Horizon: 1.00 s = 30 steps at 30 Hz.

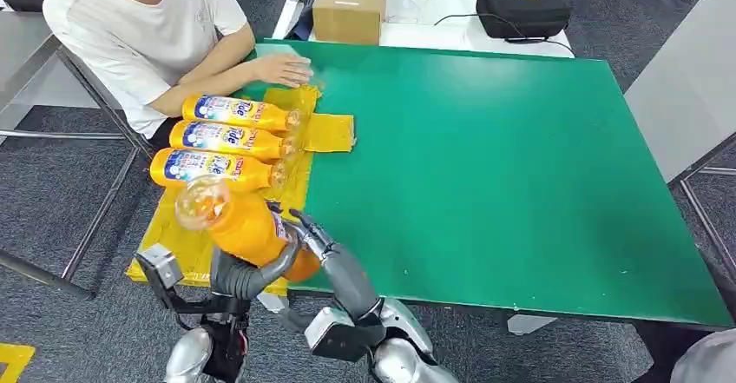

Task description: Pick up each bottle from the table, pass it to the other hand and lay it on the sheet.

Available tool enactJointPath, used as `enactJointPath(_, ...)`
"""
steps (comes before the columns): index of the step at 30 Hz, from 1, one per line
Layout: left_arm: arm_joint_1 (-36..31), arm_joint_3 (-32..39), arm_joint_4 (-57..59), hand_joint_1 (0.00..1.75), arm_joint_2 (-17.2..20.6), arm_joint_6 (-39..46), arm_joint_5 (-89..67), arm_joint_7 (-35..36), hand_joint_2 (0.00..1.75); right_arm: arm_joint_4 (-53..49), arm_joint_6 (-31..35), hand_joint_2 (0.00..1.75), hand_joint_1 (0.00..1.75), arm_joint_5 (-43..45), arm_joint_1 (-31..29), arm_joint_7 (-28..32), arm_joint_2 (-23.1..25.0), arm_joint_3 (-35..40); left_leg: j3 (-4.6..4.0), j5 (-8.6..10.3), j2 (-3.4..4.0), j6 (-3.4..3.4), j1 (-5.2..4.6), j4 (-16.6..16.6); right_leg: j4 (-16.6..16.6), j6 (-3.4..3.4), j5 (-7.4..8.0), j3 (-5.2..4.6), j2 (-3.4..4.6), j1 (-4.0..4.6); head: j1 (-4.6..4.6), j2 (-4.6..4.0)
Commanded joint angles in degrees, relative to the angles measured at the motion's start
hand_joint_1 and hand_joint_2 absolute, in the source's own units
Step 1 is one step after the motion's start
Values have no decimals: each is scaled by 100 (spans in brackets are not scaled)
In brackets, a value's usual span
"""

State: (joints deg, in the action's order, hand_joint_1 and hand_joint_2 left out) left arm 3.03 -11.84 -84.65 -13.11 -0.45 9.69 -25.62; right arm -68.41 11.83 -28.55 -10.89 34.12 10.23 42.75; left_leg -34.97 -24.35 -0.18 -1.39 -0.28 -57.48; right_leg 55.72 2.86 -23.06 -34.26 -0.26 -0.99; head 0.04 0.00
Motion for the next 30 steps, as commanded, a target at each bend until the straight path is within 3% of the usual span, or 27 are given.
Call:
enactJointPath(1, -747, 331, 622, 175, 643, 1551, -2207, 432, 175, -183, 429, 0, 0, -313, 292, 8, -277, 62, 26, 0, -16, 10, 5, 11, -7, -12, -7, 29, -16, 5, 2, 0)
enactJointPath(10, -740, 355, 633, 175, 602, 1526, -2230, 441, 175, -187, 426, 0, 0, -316, 283, 10, -272, 59, 31, -7, -1, 11, 9, 5, -4, -12, -10, 35, -2, 7, 4, 0)
enactJointPath(12, -888, 303, 664, 175, 780, 1996, -3275, 557, 175, -223, 473, 0, 0, -383, 326, -8, -273, 29, 13, 2, -2, 6, 3, 5, -1, -7, -3, 16, -4, 1, 4, 0)
enactJointPath(16, -1143, 389, 696, 175, 939, 1801, -3825, 739, 175, -240, 468, 0, 0, -372, 423, -21, -258, -80, 17, 0, -10, 12, 10, 3, -3, -13, -6, 23, -11, 9, 4, 0)
enactJointPath(23, -1819, -152, 2229, 175, 1414, 1811, -6349, 1589, 175, -425, 421, 0, 0, -294, 587, 100, -269, -133, 29, 2, -17, 12, 7, 8, -4, -12, -8, 33, -18, 5, 2, 0)
enactJointPath(26, -2023, -387, 2897, 175, 1623, 1498, -6946, 1593, 175, -634, 386, 0, 0, -223, 660, 141, -310, -212, 30, 3, -12, 11, 6, 11, -6, -11, -6, 33, -14, 4, 4, 0)
enactJointPath(30, -2243, -431, 3568, 175, 1568, 1249, -7032, 1527, 175, -603, 253, 0, 0, -97, 625, 236, -292, -259, 24, 3, -11, 9, 5, 9, -4, -9, -6, 27, -13, 2, 4, 0)
